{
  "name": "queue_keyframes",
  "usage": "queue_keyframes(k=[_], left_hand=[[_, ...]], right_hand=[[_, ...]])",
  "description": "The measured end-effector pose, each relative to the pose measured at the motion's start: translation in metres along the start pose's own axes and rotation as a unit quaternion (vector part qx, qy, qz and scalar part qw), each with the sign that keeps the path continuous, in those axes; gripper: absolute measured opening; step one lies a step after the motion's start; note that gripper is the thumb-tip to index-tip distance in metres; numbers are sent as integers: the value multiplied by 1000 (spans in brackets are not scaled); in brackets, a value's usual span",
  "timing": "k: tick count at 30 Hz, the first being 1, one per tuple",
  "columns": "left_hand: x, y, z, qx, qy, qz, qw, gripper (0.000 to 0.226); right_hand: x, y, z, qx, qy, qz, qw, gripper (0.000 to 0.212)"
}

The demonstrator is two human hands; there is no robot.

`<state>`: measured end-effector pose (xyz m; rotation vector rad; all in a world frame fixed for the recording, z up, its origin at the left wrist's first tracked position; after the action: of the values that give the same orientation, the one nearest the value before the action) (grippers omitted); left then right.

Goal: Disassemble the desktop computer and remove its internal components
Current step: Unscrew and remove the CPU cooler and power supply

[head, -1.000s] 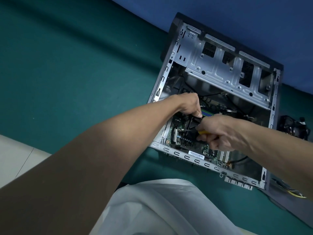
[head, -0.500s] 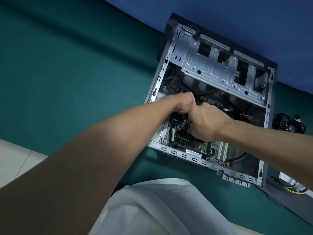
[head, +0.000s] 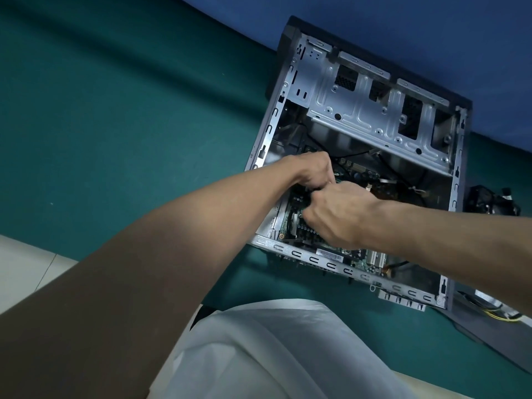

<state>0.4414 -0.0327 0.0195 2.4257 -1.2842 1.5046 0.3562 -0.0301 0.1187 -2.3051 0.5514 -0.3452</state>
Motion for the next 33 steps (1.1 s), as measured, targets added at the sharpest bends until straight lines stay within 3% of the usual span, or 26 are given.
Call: queue_keyframes(k=[1,3,5,7,8,9,10,11,12,13,14,15,17,18,19,21,23,25,27,29,30,31,32,33], left_hand=[[0,0,0,1,0,-10,1000,21],[-1,0,-3,5,0,-18,1000,21],[-3,-2,-3,10,-4,-19,1000,24],[-5,-4,-3,28,-7,-12,1000,25],[-7,-3,-2,35,-10,-16,999,21],[-7,-2,-2,37,-11,-27,999,10],[-8,0,-2,41,-11,-35,998,11],[-9,1,-3,46,-13,-37,998,18],[-10,1,-4,51,-17,-42,998,22],[-11,1,-5,58,-19,-49,997,23],[-12,1,-6,64,-20,-55,996,22],[-12,1,-7,71,-22,-61,995,20],[-12,0,-12,89,-30,-62,994,13],[-12,0,-15,95,-34,-61,993,12],[-12,0,-17,101,-39,-64,992,20],[-15,-1,-23,118,-58,-104,986,29],[-21,-2,-26,137,-89,-174,971,38],[-30,-2,-30,171,-116,-244,948,54],[-36,1,-33,181,-128,-296,929,52],[-36,6,-36,176,-120,-262,941,33],[-35,8,-36,173,-117,-244,947,21],[-37,11,-36,173,-117,-236,949,14],[-38,13,-37,174,-122,-239,948,17],[-39,14,-38,175,-129,-245,945,19]], right_hand=[[-7,-3,-1,2,-40,-53,998,37],[-5,-8,0,-3,-35,-65,997,38],[7,-6,2,6,26,37,999,35],[35,11,2,10,184,240,953,21],[49,25,-3,-6,279,359,891,10],[55,43,-10,-38,365,479,797,8],[52,60,-16,-83,416,579,697,13],[47,70,-18,-113,434,638,626,16],[44,75,-19,-136,435,658,600,17],[43,77,-17,-147,428,654,606,17],[45,73,-14,-140,418,628,641,14],[50,65,-11,-118,401,572,706,11],[54,43,-3,-83,325,367,868,10],[49,33,1,-75,264,253,928,13],[41,25,4,-72,204,154,964,12],[23,16,7,-69,92,14,993,13],[16,11,9,-58,37,-48,997,19],[19,2,10,-1,27,-12,1000,21],[28,-1,6,94,50,87,990,13],[40,0,-6,231,110,163,953,12],[48,4,-15,301,162,216,915,16],[60,10,-25,369,221,303,850,22],[73,19,-35,428,278,421,750,29],[84,33,-40,472,319,549,611,36]])
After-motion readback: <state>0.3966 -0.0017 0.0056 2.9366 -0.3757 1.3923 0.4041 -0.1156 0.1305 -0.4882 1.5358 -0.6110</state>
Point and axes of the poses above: each hand's wrist, its own z-axis towards the middle knuckle, its own y-axis out of the palm, x = y × z, the point moved 8 cm from there along z, towards the middle knuckle, and after that the axes turned 1 degree about y, right-handed, at the moved point
